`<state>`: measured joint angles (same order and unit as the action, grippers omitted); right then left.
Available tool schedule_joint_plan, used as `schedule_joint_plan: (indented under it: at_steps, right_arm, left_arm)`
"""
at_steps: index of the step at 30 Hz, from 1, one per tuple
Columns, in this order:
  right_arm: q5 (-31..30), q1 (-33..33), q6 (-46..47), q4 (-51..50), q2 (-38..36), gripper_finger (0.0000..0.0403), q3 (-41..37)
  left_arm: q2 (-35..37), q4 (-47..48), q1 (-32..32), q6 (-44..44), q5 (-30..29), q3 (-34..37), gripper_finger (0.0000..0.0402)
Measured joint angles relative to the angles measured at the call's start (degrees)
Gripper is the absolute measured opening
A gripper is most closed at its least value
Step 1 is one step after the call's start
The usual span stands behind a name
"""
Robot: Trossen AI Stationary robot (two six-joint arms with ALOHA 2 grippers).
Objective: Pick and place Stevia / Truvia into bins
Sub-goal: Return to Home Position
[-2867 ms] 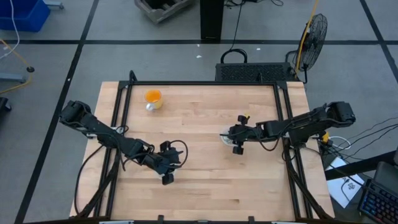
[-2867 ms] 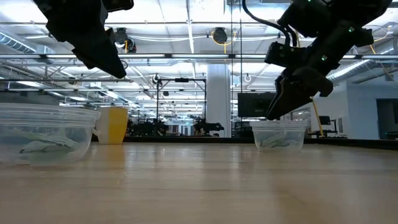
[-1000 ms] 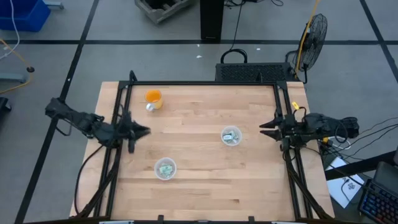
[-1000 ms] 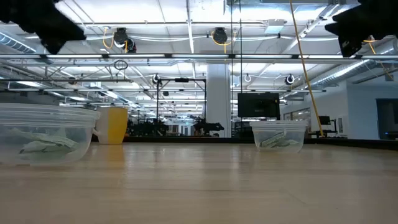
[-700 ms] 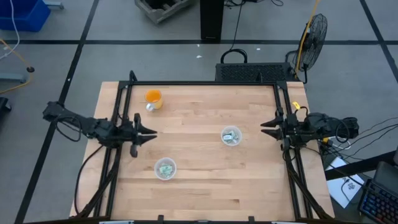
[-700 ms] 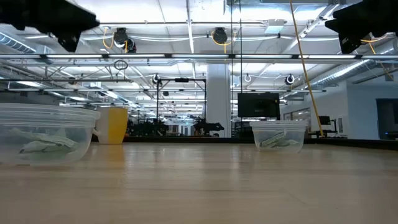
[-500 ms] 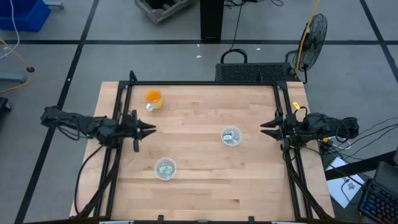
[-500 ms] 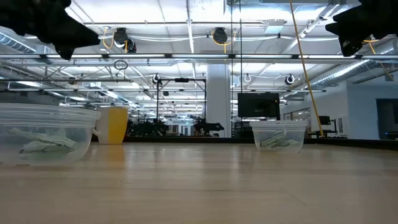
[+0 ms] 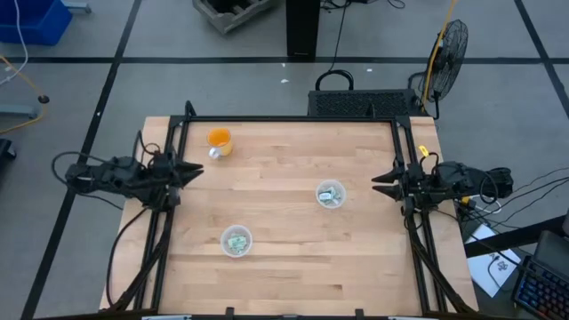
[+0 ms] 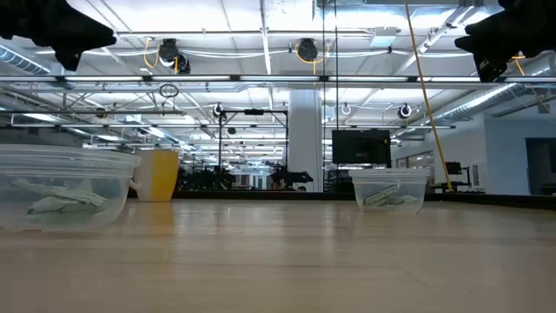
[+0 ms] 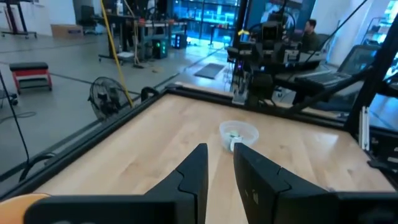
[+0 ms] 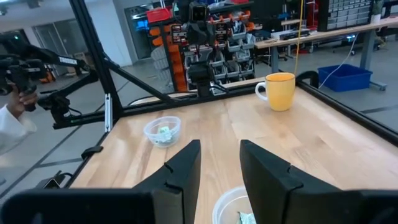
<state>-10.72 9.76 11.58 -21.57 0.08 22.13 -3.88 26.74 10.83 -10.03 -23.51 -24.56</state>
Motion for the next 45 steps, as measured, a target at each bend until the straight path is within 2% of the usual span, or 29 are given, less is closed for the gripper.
schedule_joint_plan:
  at_steps: [4, 7, 15, 20, 29, 36, 42, 45]
  right_arm:
    - [0.02, 0.00, 1.13, 0.15, 0.00, 0.0105, -0.19]
    - [0.04, 0.00, 1.43, 1.55, 0.00, 0.0105, -1.84]
    - [0.29, -0.01, 4.35, 7.97, 0.00, 0.0105, -6.83]
    - [0.29, -0.02, 5.53, 8.07, 0.00, 0.0105, -7.43]
    - [0.25, -0.02, 2.28, 9.77, 0.00, 0.0105, -7.43]
    - [-0.05, -0.02, 1.68, 9.45, 0.00, 0.0105, -7.43]
    - [0.02, -0.02, 0.78, 9.67, 0.00, 0.0105, -7.43]
    - [0.25, -0.02, 0.76, 9.20, 0.00, 0.0105, -7.56]
  left_arm:
    - [2.55, 0.15, 0.00, 0.10, 0.05, 1.31, 0.0081]
    - [2.47, -3.56, 0.00, 0.99, 1.63, 3.86, 0.0081]
    - [2.09, -22.70, 0.00, 6.40, 10.24, 15.15, 0.0081]
    - [2.07, -30.22, 0.00, 7.62, 11.45, 21.71, 0.0081]
    - [2.63, -33.91, -1.46, 13.04, 11.31, 22.21, 0.0081]
    - [3.32, -31.75, -5.28, 10.42, 11.85, 22.21, 0.0081]
    - [3.32, -33.89, -6.47, 9.61, 20.44, 22.21, 0.0081]
    - [3.32, -34.13, -6.47, 10.08, 21.06, 22.21, 0.0081]
